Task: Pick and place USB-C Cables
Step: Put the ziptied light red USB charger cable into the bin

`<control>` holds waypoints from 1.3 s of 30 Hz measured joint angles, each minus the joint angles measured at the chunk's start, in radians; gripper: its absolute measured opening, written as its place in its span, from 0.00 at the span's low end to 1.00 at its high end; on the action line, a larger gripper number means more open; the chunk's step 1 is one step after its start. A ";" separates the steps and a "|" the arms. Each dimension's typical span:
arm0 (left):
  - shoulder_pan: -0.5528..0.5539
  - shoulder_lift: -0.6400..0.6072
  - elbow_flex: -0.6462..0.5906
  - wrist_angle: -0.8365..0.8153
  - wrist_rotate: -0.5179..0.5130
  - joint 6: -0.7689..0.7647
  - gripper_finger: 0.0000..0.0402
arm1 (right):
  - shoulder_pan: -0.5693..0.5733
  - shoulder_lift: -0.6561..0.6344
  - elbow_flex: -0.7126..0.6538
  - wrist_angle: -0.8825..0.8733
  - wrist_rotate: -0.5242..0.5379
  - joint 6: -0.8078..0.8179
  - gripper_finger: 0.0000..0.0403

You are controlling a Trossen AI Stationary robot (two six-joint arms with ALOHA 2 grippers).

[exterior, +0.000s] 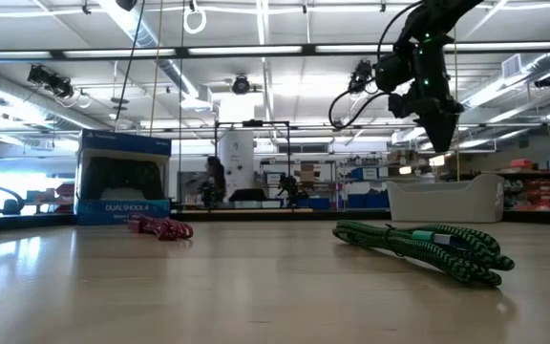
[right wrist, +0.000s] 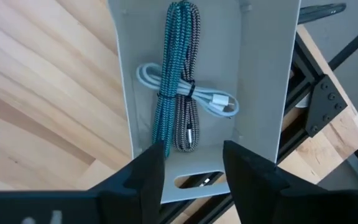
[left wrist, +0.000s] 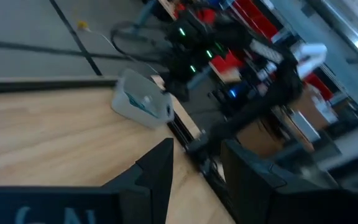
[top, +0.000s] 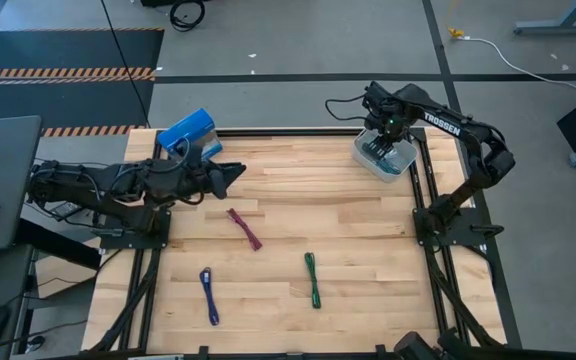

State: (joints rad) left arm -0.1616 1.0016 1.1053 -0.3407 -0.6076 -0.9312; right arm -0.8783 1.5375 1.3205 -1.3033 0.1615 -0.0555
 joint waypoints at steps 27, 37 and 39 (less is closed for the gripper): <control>0.042 0.006 0.001 -0.424 0.230 0.022 0.35 | 0.422 -0.116 0.000 0.162 -0.190 0.401 0.42; 0.034 -0.007 0.002 -0.502 0.296 0.095 0.35 | 0.615 -0.116 0.000 0.196 -0.196 0.618 0.41; 0.042 -0.009 0.001 -0.512 0.324 0.109 0.35 | 0.658 -0.116 0.000 0.246 -0.216 0.684 0.41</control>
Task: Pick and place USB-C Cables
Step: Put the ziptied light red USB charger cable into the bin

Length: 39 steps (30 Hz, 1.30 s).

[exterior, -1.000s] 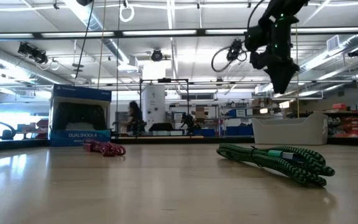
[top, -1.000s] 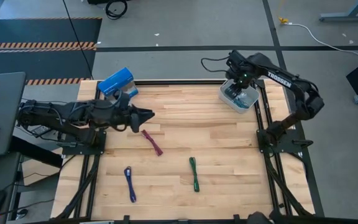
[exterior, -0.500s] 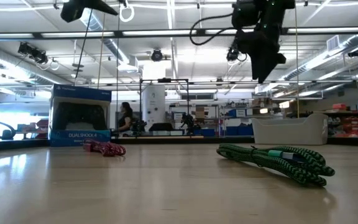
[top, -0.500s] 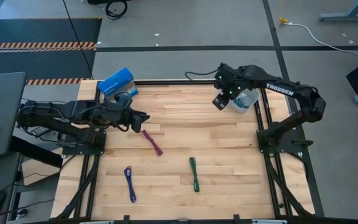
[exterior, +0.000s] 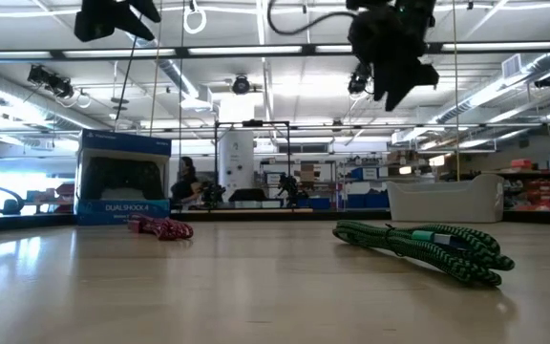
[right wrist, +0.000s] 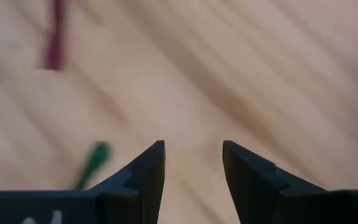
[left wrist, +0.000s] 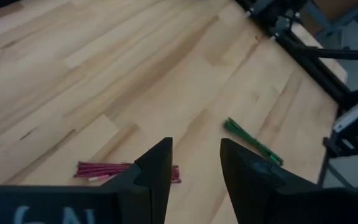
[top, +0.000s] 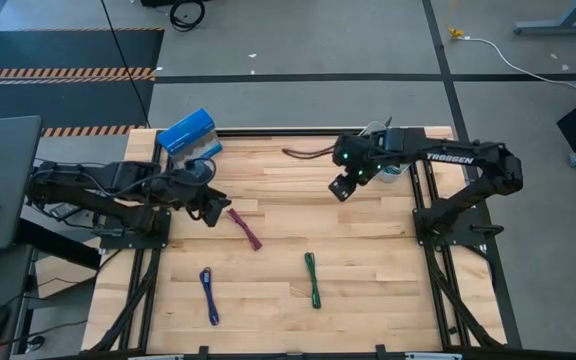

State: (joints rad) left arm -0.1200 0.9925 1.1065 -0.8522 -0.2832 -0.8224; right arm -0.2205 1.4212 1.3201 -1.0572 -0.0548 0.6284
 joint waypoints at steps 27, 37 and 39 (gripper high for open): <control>0.082 -0.010 -0.001 -0.167 0.234 0.108 0.35 | 0.307 0.001 0.000 0.405 0.025 0.236 0.41; 0.078 0.048 -0.001 -0.310 0.261 0.316 0.35 | 0.319 0.001 0.000 0.467 0.008 0.279 0.41; 0.062 0.077 -0.001 -0.311 0.255 0.399 0.35 | 0.326 0.001 0.000 0.468 0.010 0.261 0.41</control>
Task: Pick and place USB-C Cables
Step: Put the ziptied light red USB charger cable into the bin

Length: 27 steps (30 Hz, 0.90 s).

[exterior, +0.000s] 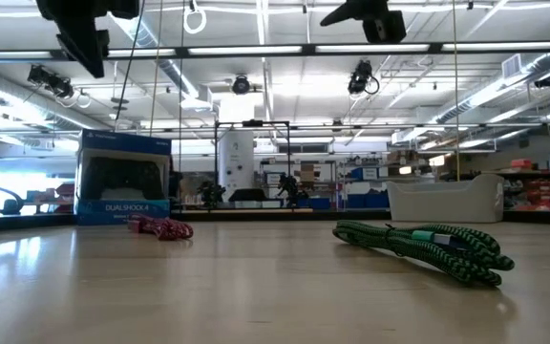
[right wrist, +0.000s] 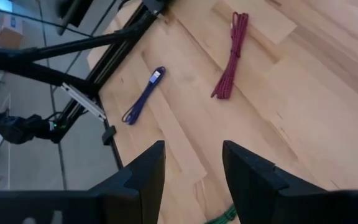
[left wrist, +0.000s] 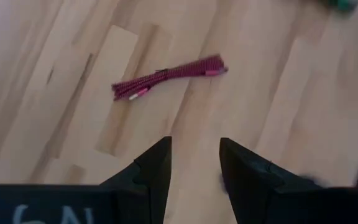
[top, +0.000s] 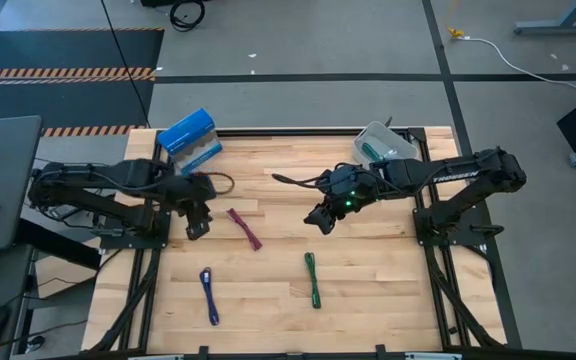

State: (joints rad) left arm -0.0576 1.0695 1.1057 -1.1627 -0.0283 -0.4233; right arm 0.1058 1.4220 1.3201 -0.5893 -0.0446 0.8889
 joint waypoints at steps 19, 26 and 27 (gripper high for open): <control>-0.035 0.256 0.000 0.031 -0.133 0.428 0.38 | 0.049 0.000 0.000 -0.152 -0.054 0.026 0.41; 0.004 0.306 0.001 0.117 -0.159 0.484 0.38 | 0.065 0.000 0.000 -0.147 -0.056 0.025 0.41; 0.012 0.319 0.000 0.113 -0.158 0.490 0.38 | 0.066 0.000 0.000 -0.147 -0.060 0.025 0.41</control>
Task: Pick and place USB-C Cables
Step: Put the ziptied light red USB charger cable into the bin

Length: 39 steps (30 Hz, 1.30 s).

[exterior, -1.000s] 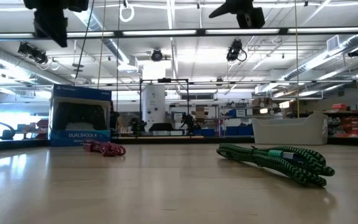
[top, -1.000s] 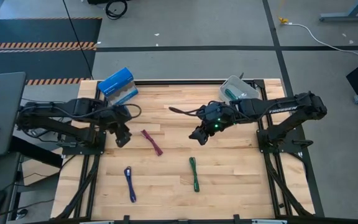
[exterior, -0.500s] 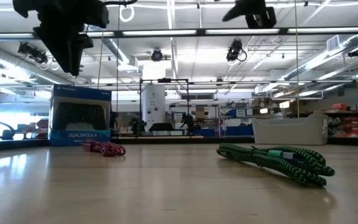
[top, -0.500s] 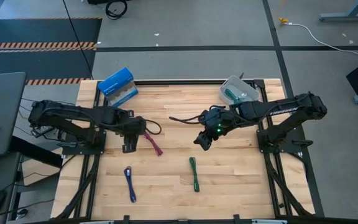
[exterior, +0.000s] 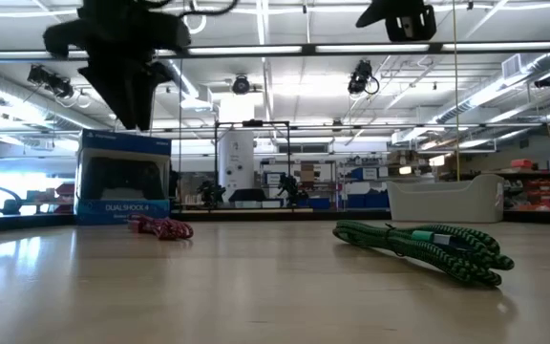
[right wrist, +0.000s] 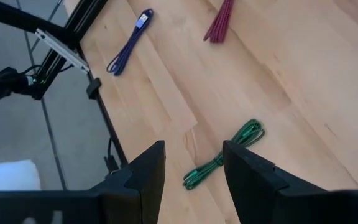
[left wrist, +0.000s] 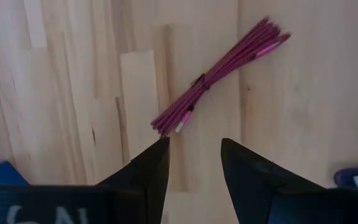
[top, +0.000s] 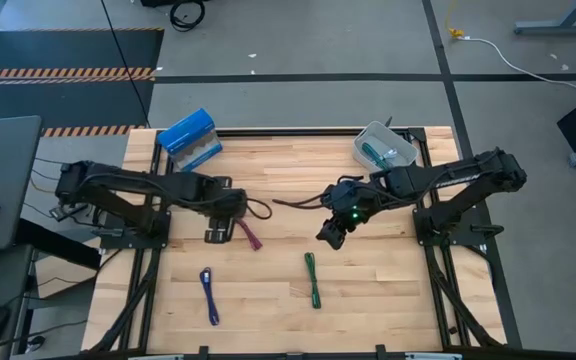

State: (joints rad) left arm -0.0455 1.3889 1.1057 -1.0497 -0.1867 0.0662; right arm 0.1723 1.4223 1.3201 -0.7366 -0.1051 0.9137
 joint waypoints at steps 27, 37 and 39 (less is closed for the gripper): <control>0.015 0.066 -0.001 0.071 0.135 -0.219 0.38 | -0.001 0.000 0.000 -0.028 -0.050 -0.100 0.41; -0.026 0.066 -0.001 0.059 0.140 -0.241 0.38 | -0.003 0.000 0.000 -0.028 -0.047 -0.108 0.41; -0.024 0.064 -0.017 0.065 0.141 -0.220 0.38 | -0.003 0.000 0.000 -0.028 -0.046 -0.106 0.41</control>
State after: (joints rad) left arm -0.0691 1.4530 1.0886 -0.9846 -0.0455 -0.1539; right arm 0.1692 1.4223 1.3201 -0.7650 -0.1515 0.8076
